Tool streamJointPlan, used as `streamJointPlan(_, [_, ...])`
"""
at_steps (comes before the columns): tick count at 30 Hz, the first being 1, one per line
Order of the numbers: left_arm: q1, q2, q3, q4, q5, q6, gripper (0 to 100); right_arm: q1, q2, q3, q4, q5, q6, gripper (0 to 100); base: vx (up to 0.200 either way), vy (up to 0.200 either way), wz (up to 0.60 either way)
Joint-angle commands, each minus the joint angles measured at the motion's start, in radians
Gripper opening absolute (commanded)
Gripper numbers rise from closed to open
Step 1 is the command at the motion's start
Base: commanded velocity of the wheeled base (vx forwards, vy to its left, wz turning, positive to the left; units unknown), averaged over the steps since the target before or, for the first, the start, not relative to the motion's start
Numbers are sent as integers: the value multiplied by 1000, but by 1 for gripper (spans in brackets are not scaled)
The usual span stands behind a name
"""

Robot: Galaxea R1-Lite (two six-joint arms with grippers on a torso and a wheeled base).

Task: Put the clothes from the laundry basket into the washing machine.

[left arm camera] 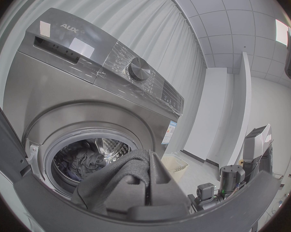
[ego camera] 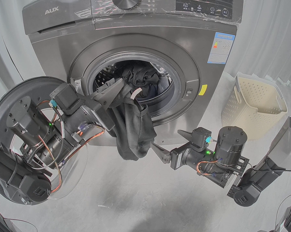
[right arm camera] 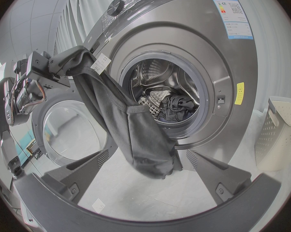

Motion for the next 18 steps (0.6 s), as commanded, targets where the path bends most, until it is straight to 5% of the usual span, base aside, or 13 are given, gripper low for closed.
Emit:
streamJointPlan(1, [5,3,-8,-1,1,0,0,2,47,-21,-6,1,0,100,0,0,0])
streamJointPlan(18, [14,41,-42,0,28,1,0,89,104,-125,-16,-2,1,100,0,0,0])
